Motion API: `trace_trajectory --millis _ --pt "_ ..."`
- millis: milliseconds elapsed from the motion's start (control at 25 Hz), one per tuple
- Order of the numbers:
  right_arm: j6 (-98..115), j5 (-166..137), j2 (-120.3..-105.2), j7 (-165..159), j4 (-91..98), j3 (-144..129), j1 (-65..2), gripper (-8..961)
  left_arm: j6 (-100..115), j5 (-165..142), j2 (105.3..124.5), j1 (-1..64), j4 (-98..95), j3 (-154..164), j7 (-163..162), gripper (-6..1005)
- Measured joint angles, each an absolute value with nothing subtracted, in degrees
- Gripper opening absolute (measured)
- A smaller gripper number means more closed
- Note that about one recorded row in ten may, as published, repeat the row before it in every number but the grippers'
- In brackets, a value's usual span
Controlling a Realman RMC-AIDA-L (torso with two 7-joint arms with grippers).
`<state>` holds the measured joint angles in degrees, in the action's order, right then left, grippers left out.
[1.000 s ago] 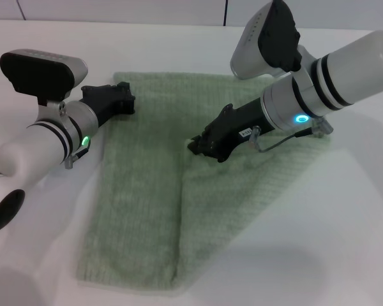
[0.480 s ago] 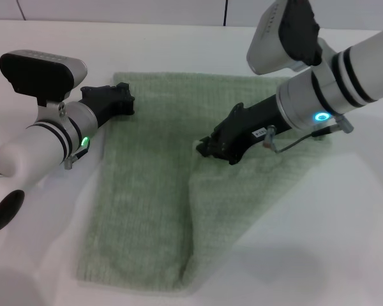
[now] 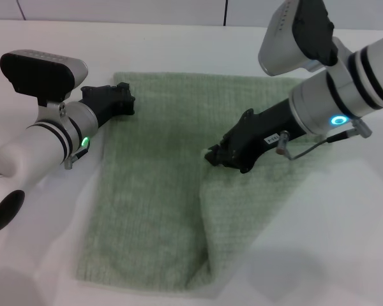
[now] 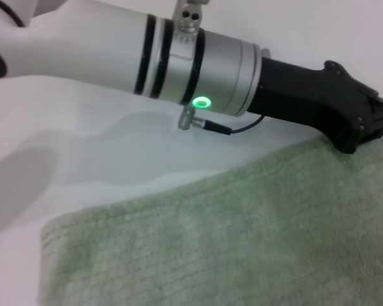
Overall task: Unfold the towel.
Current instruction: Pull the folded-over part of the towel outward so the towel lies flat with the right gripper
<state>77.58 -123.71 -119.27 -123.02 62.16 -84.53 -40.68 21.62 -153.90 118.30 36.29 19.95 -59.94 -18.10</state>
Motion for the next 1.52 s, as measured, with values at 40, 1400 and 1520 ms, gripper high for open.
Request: trace_trajectory --millis 40,1400,1520 --pt "77.58 -123.71 -119.27 -123.02 62.15 -84.53 -40.68 12 21.62 -153.9 118.3 36.3 19.95 -59.94 -18.1 -2" --pt "96.91 -132.33 -119.27 -142.82 76.21 -84.28 -35.05 11 21.62 -153.9 118.21 36.3 19.96 -60.03 -18.11 -1" --pt "98.42 -133.23 -119.33 -144.75 78.11 -84.46 -34.28 11 21.62 -153.9 118.21 36.3 19.96 -60.03 -18.1 -1"
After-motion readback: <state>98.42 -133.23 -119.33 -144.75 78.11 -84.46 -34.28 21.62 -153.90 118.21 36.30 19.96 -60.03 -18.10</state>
